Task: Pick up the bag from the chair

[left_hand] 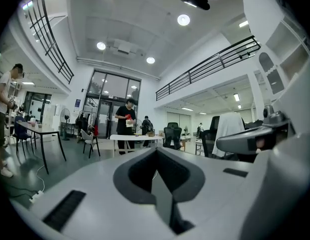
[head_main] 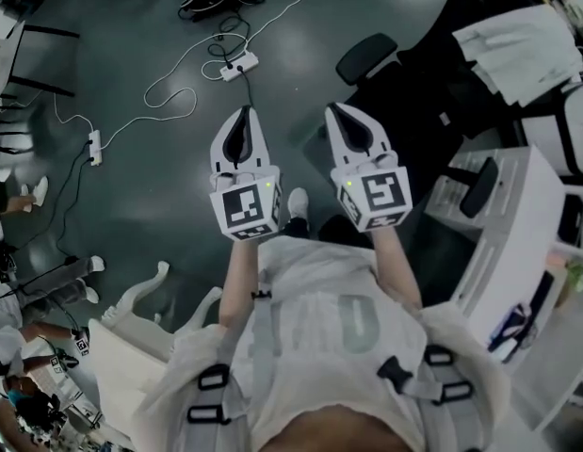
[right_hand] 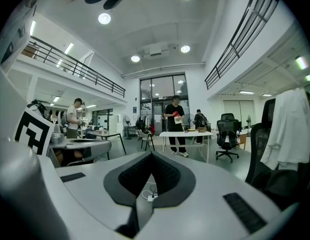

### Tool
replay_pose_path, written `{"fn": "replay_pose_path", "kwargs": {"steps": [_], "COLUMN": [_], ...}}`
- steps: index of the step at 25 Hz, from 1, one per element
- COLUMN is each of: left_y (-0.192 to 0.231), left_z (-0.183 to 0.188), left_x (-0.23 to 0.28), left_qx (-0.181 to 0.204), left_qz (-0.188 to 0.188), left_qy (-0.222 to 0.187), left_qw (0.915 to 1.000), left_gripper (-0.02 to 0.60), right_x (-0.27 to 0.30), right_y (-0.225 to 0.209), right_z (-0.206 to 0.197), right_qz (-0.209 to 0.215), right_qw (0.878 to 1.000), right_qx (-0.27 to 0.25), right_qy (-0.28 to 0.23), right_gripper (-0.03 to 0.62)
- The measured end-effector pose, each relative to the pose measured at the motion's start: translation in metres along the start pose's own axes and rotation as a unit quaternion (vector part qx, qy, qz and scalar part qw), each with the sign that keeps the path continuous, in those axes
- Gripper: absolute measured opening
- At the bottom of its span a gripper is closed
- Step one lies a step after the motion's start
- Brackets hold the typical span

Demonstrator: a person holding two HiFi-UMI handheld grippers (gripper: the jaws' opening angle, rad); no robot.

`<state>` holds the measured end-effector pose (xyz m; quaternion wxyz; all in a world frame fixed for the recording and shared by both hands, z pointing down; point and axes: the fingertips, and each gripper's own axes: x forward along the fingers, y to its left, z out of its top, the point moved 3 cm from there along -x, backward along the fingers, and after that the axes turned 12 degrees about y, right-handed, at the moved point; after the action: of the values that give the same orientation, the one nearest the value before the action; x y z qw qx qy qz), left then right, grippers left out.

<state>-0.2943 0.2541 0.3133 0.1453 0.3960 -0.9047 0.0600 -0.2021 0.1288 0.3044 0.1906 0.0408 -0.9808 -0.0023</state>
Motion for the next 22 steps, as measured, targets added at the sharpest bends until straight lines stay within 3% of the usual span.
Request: {"fn": "replay_pose_path", "kwargs": {"steps": [9, 14, 18, 22], "left_y": [-0.007, -0.017, -0.027, -0.059], "left_z": [-0.007, 0.002, 0.013, 0.027], "left_x": [0.014, 0.006, 0.012, 0.027], "left_qx": [-0.005, -0.003, 0.001, 0.013], "left_qz": [0.023, 0.036, 0.026, -0.008], "left_qy": [0.015, -0.002, 0.0, -0.007], "left_qw": [0.9996, 0.9994, 0.9997, 0.9999], "left_gripper": [0.005, 0.005, 0.005, 0.005], "right_x": [0.013, 0.009, 0.001, -0.022], "right_y": [-0.022, -0.028, -0.041, -0.074], "right_z": [-0.009, -0.012, -0.001, 0.002], "right_qz": [0.015, 0.025, 0.011, -0.03], "right_qw": [1.0, 0.999, 1.0, 0.999], "right_qx": [0.015, 0.019, 0.02, 0.026], "right_qy": [0.001, -0.009, -0.014, -0.023], "right_gripper": [0.005, 0.005, 0.005, 0.005]}}
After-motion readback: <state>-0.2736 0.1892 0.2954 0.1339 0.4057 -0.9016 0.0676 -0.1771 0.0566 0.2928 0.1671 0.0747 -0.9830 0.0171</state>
